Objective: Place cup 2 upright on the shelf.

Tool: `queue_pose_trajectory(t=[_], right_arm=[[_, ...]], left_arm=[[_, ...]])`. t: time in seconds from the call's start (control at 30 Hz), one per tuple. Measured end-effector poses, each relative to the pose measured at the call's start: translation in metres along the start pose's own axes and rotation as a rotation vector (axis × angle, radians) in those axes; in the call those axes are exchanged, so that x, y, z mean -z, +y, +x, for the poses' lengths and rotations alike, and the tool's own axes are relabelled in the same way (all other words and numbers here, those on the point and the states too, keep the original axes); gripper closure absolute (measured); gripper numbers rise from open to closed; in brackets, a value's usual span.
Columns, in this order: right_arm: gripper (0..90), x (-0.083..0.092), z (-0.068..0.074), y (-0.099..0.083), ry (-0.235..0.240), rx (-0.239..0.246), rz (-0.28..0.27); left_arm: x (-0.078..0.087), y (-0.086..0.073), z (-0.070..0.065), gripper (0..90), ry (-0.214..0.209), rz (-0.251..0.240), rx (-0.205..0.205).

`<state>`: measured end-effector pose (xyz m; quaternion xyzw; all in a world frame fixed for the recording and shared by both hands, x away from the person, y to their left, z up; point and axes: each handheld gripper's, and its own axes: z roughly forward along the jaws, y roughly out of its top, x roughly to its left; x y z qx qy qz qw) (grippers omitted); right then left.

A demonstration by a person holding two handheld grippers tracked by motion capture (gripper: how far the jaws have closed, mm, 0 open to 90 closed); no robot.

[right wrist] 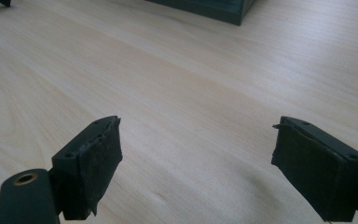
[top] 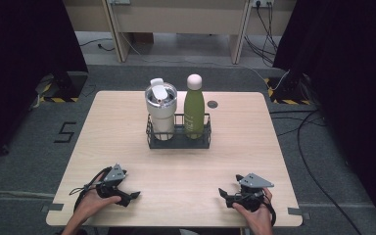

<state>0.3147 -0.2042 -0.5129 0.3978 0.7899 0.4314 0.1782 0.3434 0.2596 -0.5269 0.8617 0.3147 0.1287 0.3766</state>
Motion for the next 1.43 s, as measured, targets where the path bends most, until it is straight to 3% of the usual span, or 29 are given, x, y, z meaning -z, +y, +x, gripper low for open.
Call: queue_pose_trajectory(t=[0.2, 0.4, 0.47, 0.53, 0.7, 1.43], right_arm=[[15.2, -0.0003, 0.0001, -0.0033, -0.004, 0.000, 0.031], [15.3, -0.0017, 0.0017, -0.0057, -0.016, 0.007, 0.105], [14.3, -0.0041, 0.0041, -0.0061, -0.032, 0.030, 0.148], [13.7, -0.0045, 0.0058, -0.0061, -0.042, 0.047, 0.157], [0.3, -0.0072, 0.0078, -0.0062, -0.048, 0.052, 0.194], [0.3, -0.0074, 0.0074, -0.0062, -0.047, 0.057, 0.193]], left_arm=[[0.0000, 0.0000, 0.0000, 0.0, 0.000, 0.000, 0.000], [0.0001, -0.0001, -0.0001, 0.0, 0.000, 0.000, 0.000], [0.0001, -0.0001, -0.0001, 0.0, 0.000, 0.000, 0.000], [0.0001, -0.0002, -0.0002, 0.0, 0.000, -0.001, 0.000], [0.0001, -0.0003, -0.0005, 0.0, 0.000, -0.001, 0.001], [0.0005, -0.0003, -0.0005, 0.0, -0.001, 0.002, 0.001]])
